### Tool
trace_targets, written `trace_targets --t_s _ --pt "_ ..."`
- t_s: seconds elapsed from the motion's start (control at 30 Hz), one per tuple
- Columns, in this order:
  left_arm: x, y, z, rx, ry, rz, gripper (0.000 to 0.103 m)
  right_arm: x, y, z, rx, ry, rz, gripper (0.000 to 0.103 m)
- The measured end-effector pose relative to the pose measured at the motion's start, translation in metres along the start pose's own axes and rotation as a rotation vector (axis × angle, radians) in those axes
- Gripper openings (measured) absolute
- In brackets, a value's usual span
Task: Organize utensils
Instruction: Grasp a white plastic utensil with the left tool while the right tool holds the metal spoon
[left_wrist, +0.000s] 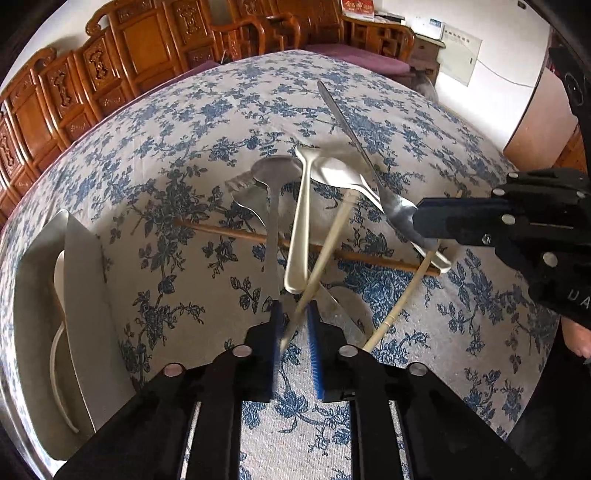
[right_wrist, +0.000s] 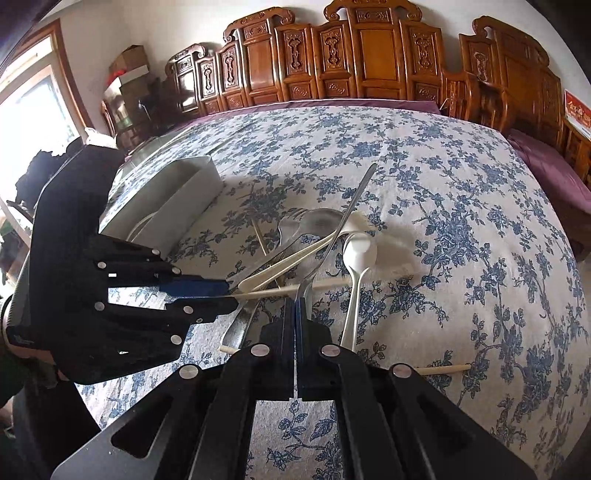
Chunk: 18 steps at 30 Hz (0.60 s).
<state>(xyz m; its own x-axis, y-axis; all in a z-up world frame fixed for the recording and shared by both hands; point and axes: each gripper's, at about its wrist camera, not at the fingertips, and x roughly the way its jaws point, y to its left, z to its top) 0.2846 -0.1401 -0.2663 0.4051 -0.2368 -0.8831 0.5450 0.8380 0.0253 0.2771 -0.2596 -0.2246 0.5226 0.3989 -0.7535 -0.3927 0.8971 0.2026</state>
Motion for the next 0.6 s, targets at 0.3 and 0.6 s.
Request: trace_targets --t_s 0.3,0.6 --pt "0.004 -0.012 -0.002 0.043 0.041 0.026 0.009 -0.001 0.002 0.001 -0.010 0.001 0.006 0.001" --pt "-0.014 -0.013 0.002 0.008 -0.004 0.017 0.004 -0.003 0.003 0.002 -0.004 -0.012 0.012 0.001"
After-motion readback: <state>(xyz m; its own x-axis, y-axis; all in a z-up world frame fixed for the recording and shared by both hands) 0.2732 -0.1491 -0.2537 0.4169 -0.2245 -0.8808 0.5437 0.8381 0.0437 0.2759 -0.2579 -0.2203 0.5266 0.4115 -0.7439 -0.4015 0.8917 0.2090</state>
